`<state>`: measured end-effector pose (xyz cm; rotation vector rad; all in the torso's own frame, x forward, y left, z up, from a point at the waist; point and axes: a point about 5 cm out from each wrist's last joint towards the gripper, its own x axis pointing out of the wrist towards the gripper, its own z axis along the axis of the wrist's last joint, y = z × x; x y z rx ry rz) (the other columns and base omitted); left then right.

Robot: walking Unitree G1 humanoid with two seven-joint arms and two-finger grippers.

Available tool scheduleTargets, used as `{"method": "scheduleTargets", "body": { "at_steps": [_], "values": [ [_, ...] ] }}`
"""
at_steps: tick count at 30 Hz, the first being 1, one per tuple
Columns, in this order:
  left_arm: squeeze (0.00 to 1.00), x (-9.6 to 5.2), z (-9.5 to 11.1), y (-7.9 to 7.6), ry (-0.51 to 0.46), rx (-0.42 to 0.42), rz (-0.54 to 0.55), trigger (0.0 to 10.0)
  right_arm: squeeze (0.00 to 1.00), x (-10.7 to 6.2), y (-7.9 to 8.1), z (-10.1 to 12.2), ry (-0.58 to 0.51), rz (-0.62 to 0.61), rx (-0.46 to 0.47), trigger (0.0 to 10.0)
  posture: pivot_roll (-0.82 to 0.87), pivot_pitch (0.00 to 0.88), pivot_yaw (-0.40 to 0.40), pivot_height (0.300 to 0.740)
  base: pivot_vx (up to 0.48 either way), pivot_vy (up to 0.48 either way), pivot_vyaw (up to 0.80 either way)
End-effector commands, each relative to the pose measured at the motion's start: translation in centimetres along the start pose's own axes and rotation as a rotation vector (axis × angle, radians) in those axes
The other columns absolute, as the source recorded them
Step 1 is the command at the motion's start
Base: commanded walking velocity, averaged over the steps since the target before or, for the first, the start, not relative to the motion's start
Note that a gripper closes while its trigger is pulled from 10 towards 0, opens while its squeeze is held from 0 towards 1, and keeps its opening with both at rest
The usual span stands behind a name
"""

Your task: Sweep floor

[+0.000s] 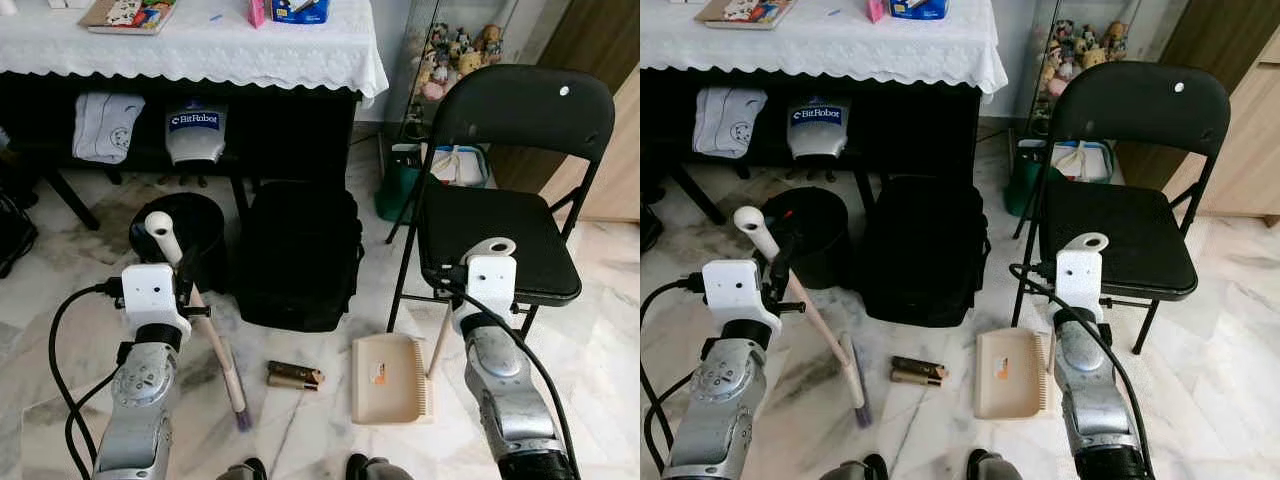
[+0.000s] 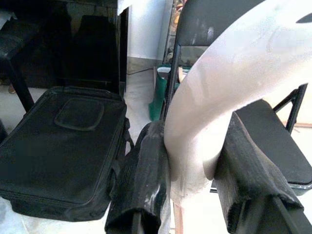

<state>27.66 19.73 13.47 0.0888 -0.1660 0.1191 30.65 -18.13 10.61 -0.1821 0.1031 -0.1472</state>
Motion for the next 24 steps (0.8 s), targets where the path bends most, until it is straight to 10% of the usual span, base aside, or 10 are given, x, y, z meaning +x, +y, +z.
{"method": "scheduleTargets", "body": {
  "at_steps": [1,24],
  "values": [
    [0.00,0.08,0.63,0.12,-0.028,0.013,-0.007,10.0,0.00,0.17,0.08,0.32,-0.028,-0.008,0.001,10.0,-0.06,0.247,-0.017,0.740,0.000,0.000,0.00],
    [0.00,0.79,0.49,0.40,-0.014,-0.024,-0.008,10.0,0.00,1.07,0.58,0.22,-0.070,-0.011,0.010,10.0,-0.05,0.271,-0.007,0.740,0.000,0.000,0.00]
  ]
}}
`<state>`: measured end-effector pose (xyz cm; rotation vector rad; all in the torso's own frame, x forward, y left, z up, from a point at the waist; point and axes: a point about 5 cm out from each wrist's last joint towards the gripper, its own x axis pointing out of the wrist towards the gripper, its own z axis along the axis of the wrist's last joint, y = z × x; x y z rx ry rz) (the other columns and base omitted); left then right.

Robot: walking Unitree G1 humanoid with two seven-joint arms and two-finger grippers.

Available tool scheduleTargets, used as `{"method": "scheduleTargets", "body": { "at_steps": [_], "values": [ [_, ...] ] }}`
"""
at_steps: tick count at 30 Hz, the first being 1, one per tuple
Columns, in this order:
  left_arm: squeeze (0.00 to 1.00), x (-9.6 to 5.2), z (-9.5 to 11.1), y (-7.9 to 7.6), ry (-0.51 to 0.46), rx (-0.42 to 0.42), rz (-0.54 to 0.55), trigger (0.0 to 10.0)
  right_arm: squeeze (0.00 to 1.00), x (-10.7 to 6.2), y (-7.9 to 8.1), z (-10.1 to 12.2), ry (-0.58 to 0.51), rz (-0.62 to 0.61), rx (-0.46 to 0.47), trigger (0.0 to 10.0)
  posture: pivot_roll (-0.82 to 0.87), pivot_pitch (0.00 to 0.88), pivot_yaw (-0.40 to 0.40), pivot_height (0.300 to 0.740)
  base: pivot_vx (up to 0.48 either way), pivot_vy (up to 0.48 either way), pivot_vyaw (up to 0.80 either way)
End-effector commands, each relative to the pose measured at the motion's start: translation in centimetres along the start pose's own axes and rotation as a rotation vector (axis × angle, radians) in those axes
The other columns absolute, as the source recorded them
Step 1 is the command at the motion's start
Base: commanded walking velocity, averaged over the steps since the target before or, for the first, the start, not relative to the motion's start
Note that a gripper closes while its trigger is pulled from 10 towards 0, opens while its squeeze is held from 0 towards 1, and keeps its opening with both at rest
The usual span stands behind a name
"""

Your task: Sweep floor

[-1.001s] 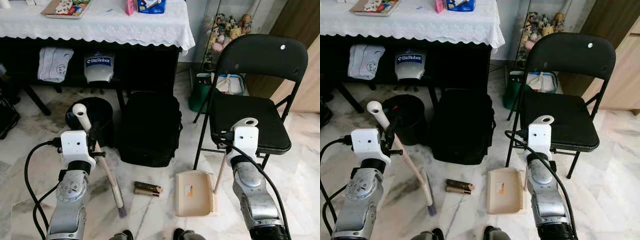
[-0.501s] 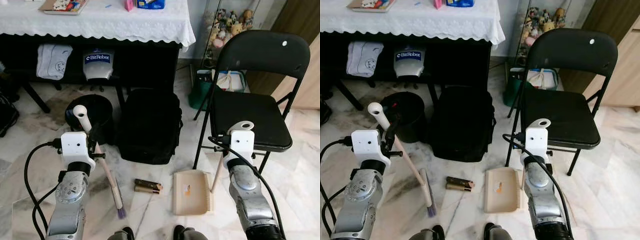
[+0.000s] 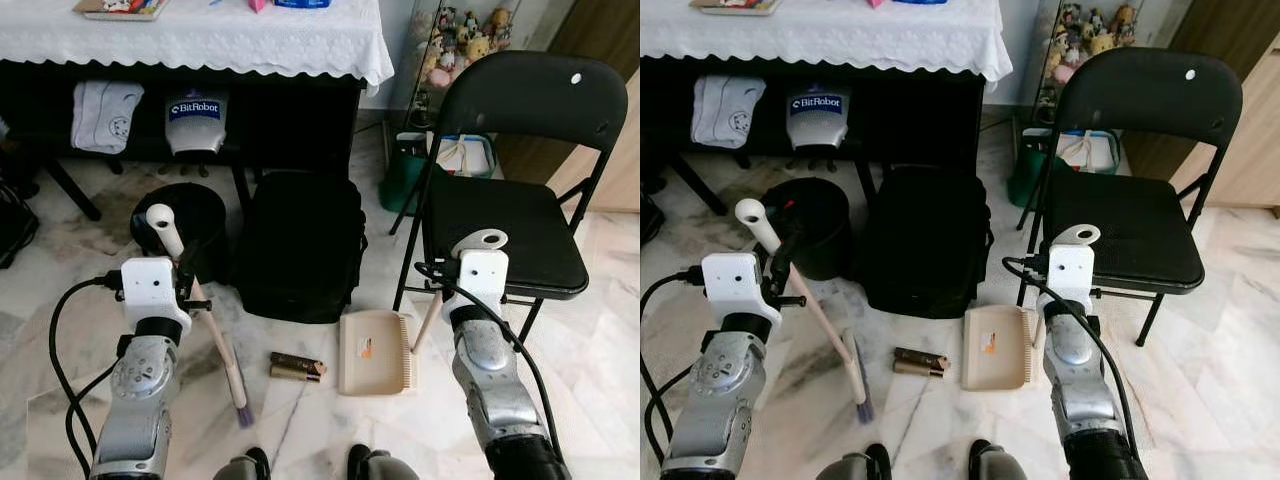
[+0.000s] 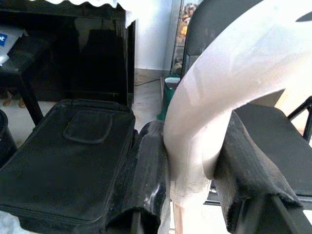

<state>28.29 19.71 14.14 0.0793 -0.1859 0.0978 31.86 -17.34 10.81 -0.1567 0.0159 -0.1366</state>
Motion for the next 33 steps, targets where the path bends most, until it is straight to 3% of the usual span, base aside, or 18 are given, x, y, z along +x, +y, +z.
{"method": "scheduleTargets", "body": {
  "at_steps": [1,18,28,33],
  "values": [
    [0.00,0.1,0.0,0.5,0.005,-0.011,0.014,10.0,0.00,0.0,-0.3,-0.3,0.023,-0.017,-0.019,10.0,-0.05,0.271,-0.007,0.740,0.000,0.000,0.00],
    [0.00,0.1,-0.4,0.3,0.013,-0.038,0.026,10.0,0.00,0.7,0.1,-0.5,0.045,-0.016,-0.022,10.0,-0.06,0.280,-0.017,0.740,0.000,0.000,0.00],
    [0.00,0.1,-2.0,0.5,0.090,-0.152,0.039,10.0,0.00,1.1,0.8,0.1,0.019,0.012,0.002,10.0,-0.06,0.289,-0.023,0.740,0.000,0.000,0.00],
    [0.00,-0.1,-2.7,-0.1,0.146,-0.230,-0.050,10.0,0.00,1.2,0.6,0.4,0.010,0.018,0.002,10.0,-0.06,0.292,-0.027,0.740,0.000,0.000,0.00]
  ]
}}
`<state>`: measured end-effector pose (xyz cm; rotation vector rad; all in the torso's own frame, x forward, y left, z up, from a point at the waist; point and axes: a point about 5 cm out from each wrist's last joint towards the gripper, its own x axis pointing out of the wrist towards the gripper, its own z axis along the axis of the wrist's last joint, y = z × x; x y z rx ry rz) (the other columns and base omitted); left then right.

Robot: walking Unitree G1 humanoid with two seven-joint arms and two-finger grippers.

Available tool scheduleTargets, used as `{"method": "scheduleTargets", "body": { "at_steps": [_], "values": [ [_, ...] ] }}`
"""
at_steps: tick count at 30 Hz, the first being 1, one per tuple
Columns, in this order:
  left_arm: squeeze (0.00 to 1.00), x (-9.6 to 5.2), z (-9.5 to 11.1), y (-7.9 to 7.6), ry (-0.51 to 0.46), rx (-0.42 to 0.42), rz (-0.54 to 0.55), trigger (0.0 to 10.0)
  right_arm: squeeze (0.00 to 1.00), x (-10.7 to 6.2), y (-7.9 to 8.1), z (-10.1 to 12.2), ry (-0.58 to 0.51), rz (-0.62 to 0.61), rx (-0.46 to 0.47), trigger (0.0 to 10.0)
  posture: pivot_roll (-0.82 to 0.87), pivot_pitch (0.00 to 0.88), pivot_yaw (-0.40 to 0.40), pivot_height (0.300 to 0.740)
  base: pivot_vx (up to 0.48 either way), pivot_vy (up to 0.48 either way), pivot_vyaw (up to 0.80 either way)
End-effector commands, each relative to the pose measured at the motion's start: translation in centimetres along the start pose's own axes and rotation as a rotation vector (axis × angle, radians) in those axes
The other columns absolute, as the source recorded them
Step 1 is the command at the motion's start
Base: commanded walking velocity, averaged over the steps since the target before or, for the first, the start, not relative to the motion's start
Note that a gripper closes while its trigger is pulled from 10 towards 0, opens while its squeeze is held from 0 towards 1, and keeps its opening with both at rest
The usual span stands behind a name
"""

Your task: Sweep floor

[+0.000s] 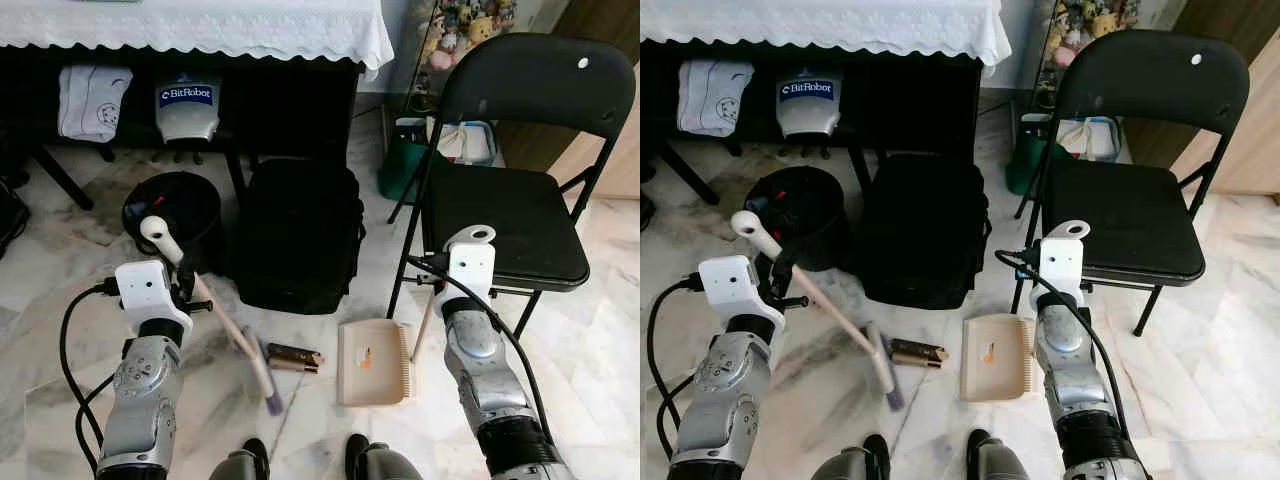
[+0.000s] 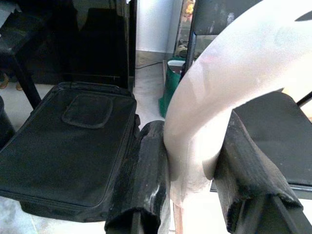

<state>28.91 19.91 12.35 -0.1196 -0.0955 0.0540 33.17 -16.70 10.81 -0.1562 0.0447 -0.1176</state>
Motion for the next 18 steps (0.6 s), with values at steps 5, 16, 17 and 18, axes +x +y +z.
{"method": "scheduleTargets", "body": {
  "at_steps": [5,16,17,18],
  "values": [
    [0.00,-0.5,-1.1,-0.1,0.088,-0.043,-0.076,10.0,0.00,0.0,-0.1,0.4,-0.022,0.004,0.009,10.0,-0.06,0.293,-0.026,0.740,0.000,0.000,0.00],
    [0.00,-1.8,-2.0,-0.8,0.228,-0.150,-0.244,10.0,0.00,0.1,0.3,0.7,-0.035,0.026,0.018,10.0,-0.06,0.293,-0.024,0.740,0.000,0.000,0.00],
    [0.00,-1.8,-2.0,-0.8,0.228,-0.150,-0.244,10.0,0.00,0.1,0.3,0.7,-0.035,0.026,0.018,10.0,-0.06,0.293,-0.024,0.740,0.000,0.000,0.00],
    [0.00,-2.0,-2.0,-0.8,0.242,-0.171,-0.263,10.0,0.00,0.1,0.3,0.7,-0.036,0.026,0.019,10.0,-0.06,0.292,-0.023,0.740,0.000,0.000,0.00]
  ]
}}
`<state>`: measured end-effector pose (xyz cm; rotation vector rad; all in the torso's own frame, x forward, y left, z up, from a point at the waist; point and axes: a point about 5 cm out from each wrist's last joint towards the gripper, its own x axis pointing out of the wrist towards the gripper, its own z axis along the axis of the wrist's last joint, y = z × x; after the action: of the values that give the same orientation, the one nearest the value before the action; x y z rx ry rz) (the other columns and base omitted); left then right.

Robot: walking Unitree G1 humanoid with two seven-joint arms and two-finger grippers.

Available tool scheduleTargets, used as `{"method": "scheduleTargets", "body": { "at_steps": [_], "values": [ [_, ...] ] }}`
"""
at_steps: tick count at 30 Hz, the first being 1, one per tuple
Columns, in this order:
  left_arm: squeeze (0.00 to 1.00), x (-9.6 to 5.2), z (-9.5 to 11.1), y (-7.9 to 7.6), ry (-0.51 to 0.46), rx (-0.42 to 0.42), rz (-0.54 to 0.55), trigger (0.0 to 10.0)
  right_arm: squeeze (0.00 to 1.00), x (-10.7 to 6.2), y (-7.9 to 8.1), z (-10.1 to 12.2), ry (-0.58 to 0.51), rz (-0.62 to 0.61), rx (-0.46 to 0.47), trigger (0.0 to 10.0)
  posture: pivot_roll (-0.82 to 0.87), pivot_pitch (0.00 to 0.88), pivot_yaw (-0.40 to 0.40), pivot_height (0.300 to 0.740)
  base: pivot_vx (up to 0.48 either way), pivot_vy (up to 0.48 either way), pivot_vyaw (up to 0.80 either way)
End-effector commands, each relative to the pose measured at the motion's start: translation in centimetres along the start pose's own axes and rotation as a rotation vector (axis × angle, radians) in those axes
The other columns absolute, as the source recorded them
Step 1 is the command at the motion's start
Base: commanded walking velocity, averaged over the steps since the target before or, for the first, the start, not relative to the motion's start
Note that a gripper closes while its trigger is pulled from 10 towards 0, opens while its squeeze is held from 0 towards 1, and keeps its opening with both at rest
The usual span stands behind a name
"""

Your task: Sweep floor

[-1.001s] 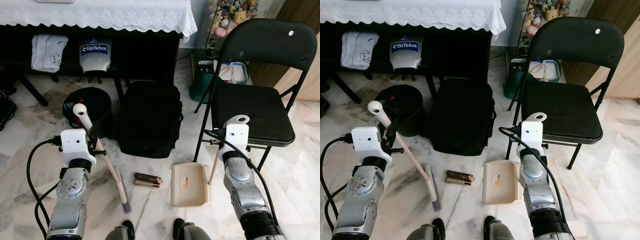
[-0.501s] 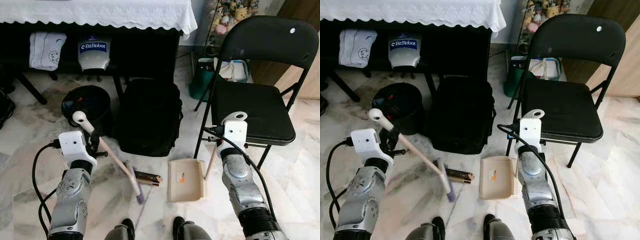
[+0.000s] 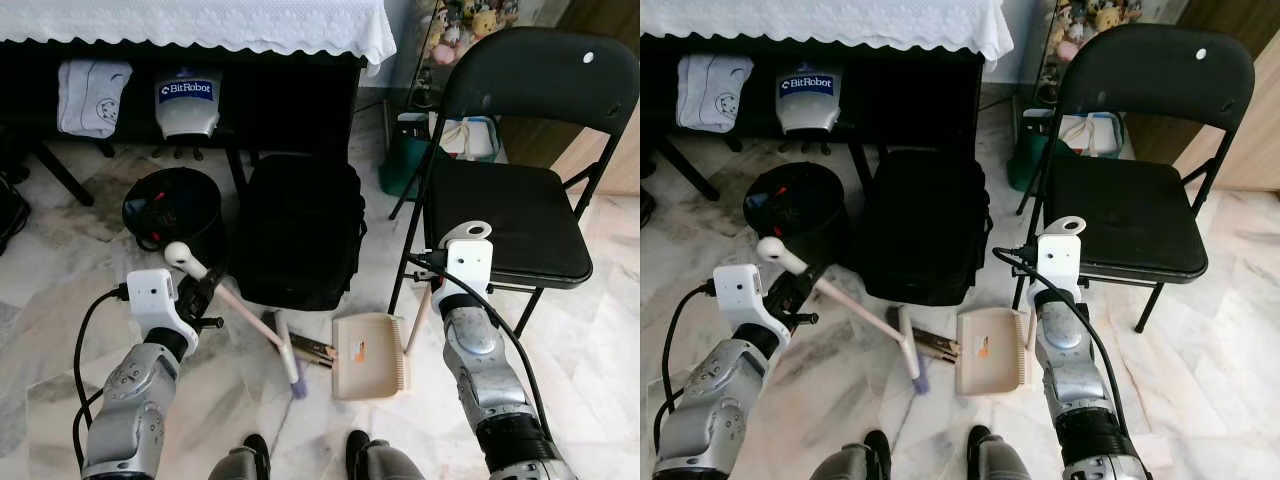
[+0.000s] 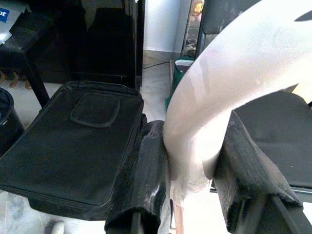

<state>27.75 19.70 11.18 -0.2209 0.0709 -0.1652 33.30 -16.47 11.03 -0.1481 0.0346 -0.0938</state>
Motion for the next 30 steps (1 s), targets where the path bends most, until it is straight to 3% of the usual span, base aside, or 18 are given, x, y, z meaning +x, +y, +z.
{"method": "scheduleTargets", "body": {
  "at_steps": [1,4,8,16,22,26,30],
  "values": [
    [0.00,-0.5,-1.0,-0.8,0.066,-0.090,-0.081,10.0,0.00,0.0,0.1,0.4,-0.025,0.002,0.010,10.0,-0.06,0.292,-0.023,0.740,0.000,0.000,0.00],
    [0.00,-0.8,-0.4,-1.5,0.076,-0.166,-0.173,10.0,0.00,0.0,0.0,0.5,-0.026,0.002,0.010,10.0,-0.06,0.292,-0.023,0.740,0.000,0.000,0.00],
    [0.00,-0.9,0.1,-1.9,0.070,-0.231,-0.214,10.0,0.00,0.1,0.1,0.5,-0.027,0.004,0.011,10.0,-0.05,0.292,-0.023,0.740,0.000,0.000,0.00],
    [0.00,-1.1,0.7,-3.3,0.093,-0.309,-0.319,10.0,0.00,0.1,0.1,0.6,-0.030,0.006,0.011,10.0,-0.05,0.290,-0.024,0.740,0.000,0.000,0.00],
    [0.00,-0.9,1.1,-3.2,0.057,-0.288,-0.278,10.0,0.00,0.1,0.3,0.8,-0.043,0.015,0.021,10.0,-0.05,0.290,-0.024,0.740,0.000,0.000,0.00],
    [0.00,-0.7,3.3,-2.2,-0.075,-0.264,-0.165,10.0,0.00,0.0,0.9,1.9,-0.111,0.065,0.067,10.0,-0.05,0.289,-0.020,0.740,0.000,0.000,0.00],
    [0.00,-0.9,4.8,-1.4,-0.133,-0.235,-0.133,10.0,0.00,-0.1,1.3,2.3,-0.134,0.090,0.089,10.0,-0.04,0.284,-0.020,0.740,0.000,0.000,0.00]
  ]
}}
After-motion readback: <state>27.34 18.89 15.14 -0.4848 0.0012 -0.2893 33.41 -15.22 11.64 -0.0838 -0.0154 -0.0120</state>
